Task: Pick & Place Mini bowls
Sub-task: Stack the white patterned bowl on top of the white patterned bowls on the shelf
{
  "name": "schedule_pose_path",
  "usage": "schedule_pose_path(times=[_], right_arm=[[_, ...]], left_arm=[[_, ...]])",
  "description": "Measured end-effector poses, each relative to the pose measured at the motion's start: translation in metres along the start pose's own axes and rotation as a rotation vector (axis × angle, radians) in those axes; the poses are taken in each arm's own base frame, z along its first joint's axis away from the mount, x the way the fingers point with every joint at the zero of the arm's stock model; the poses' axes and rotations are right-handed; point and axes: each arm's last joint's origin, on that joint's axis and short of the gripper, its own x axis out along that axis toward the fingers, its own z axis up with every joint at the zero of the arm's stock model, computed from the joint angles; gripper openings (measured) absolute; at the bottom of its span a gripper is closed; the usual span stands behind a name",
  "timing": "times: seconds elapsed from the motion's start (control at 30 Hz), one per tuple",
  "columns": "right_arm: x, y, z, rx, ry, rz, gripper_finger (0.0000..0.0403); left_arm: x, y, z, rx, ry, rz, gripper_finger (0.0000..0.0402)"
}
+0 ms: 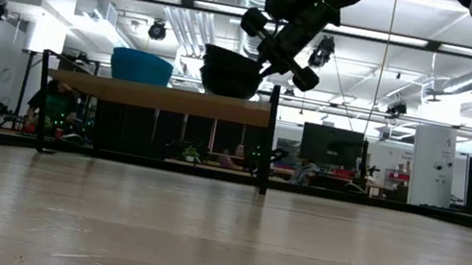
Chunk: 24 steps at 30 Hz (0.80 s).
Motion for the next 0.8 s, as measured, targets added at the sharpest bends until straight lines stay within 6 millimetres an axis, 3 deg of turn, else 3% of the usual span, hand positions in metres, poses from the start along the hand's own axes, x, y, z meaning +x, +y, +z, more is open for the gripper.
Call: schedule_pose_path(times=[0.3,0.6,0.8], right_arm=[[0.003,0.001,0.001,-0.007,-0.003,0.011,0.0021],[0.002,0.002,0.001,-0.005,-0.002,0.016,0.0103],[-0.009,0.009,0.002,-0.019,-0.028,0.041,0.0123]], left_arm=[[-0.010,0.003,-0.002,-0.007,-0.024,-0.008,0.0186],[-0.019,0.006,-0.004,-0.028,-0.044,-0.016,0.0186],[-0.019,0.006,-0.004,-0.028,-0.045,-0.017,0.0186]])
